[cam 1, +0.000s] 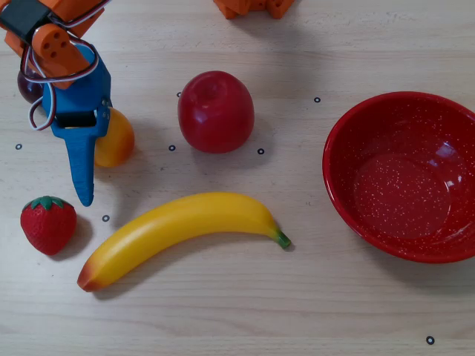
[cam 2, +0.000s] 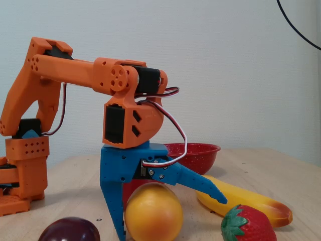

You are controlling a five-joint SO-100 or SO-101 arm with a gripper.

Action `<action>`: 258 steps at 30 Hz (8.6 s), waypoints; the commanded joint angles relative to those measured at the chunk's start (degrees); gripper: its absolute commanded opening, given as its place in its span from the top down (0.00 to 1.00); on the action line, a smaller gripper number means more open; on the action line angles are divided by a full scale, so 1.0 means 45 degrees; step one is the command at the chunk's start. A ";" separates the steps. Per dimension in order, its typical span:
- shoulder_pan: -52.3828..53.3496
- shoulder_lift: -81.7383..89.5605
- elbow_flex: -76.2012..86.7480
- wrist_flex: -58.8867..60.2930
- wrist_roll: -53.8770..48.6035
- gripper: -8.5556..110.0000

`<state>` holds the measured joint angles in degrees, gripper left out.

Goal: Put the peach in the red bowl.

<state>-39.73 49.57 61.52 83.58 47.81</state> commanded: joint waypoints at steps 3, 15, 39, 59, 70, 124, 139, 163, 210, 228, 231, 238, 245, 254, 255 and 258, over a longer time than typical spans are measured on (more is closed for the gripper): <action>-0.0039 0.0938 0.0059 -0.0391 0.0254 0.38; -0.0039 0.0996 0.0234 -0.0527 0.0312 0.47; -0.0098 0.0996 0.0449 -0.0703 0.0664 0.60; -0.0020 0.0879 0.0391 -0.0859 0.0820 0.93; -0.0195 0.1250 -0.0996 0.0508 0.0684 0.93; 1.2695 1.1328 -0.0469 -0.0117 -1.3711 0.93; 1.5586 0.7227 -0.0215 0.0957 -1.5410 0.93; 1.6055 0.5020 0.1992 -0.1270 -1.0469 0.53; 0.9922 2.4844 1.7520 -0.5840 -0.9941 0.93; 0.8984 3.0117 2.6035 -1.0313 -1.0156 0.93; 0.9063 3.0117 2.6035 -0.9902 -1.0605 0.93; 0.9023 3.0117 2.6035 -0.7461 -1.0605 0.93; 0.9043 3.0117 2.6035 -0.7402 -1.0547 0.93; 0.8965 3.0117 2.6035 -0.7324 -1.0723 0.93; 0.8984 3.0117 2.6035 -0.7324 -1.0625 0.93; 0.8984 3.0117 2.6035 -0.7344 -1.0645 0.93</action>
<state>1.05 184.22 178.24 50.89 0.53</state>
